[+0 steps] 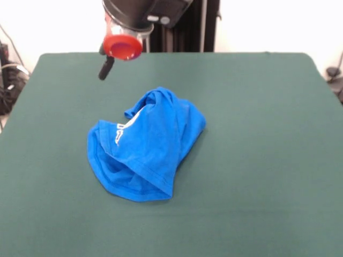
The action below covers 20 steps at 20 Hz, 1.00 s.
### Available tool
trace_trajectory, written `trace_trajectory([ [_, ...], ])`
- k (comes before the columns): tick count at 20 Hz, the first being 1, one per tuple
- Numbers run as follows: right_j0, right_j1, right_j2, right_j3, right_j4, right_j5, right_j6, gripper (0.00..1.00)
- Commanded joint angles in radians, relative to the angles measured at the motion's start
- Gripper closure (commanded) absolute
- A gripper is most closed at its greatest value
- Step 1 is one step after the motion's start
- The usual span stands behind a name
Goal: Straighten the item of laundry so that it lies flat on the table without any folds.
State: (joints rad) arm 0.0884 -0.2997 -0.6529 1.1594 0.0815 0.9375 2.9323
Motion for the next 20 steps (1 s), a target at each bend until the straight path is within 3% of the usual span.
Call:
trace_trajectory([
  [1,0.027,0.039,0.132,-0.006,0.067,-0.051,0.16,0.0],
  [20,0.047,0.062,0.096,-0.017,0.085,-0.051,0.178,0.0],
])
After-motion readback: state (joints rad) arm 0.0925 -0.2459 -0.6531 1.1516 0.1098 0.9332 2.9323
